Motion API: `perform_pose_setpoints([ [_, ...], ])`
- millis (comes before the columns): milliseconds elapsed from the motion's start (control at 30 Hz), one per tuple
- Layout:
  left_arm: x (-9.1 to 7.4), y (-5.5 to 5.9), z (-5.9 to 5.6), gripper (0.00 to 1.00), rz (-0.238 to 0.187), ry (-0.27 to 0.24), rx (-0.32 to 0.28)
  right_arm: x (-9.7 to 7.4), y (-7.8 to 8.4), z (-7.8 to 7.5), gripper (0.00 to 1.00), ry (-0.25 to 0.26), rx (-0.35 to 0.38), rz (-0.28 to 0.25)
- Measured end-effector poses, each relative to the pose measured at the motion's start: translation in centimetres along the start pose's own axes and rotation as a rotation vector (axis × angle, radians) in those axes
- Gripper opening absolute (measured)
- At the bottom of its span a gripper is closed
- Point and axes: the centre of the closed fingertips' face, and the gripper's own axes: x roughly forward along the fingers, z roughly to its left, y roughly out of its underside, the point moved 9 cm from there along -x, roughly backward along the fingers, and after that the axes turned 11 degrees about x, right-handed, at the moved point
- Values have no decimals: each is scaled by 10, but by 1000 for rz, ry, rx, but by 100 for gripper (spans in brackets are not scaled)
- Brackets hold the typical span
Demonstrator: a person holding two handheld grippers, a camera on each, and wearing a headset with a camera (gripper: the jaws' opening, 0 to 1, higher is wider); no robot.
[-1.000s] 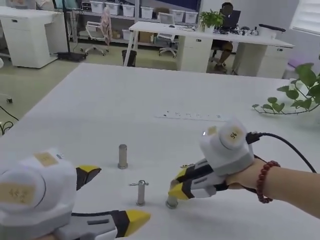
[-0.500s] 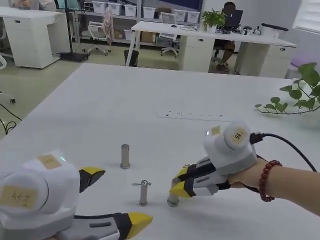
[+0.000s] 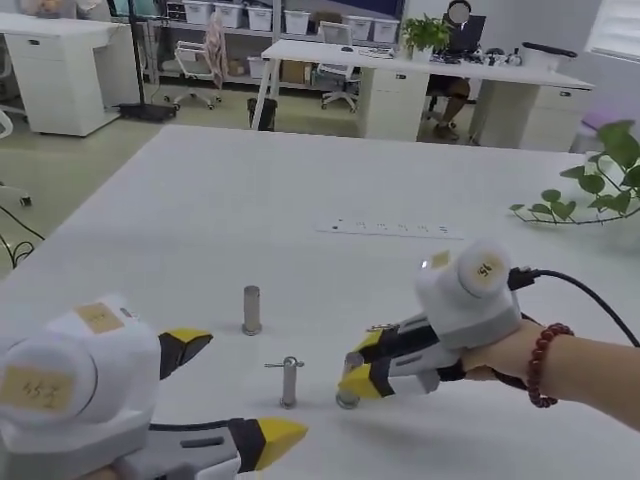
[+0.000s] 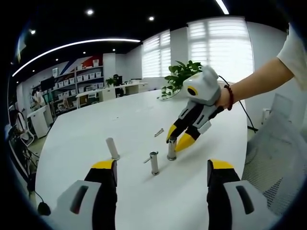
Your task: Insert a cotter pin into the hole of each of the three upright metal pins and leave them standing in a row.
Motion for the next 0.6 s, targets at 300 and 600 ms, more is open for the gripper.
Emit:
perform_pose_setpoints([
  [300, 3, -2, -4, 74, -10, 10, -8, -24, -7, -3, 31, -3, 32, -32],
  [600, 3, -4, -7, 75, -19, 12, -2, -43, -7, -16, 31, 39, 55, -31],
])
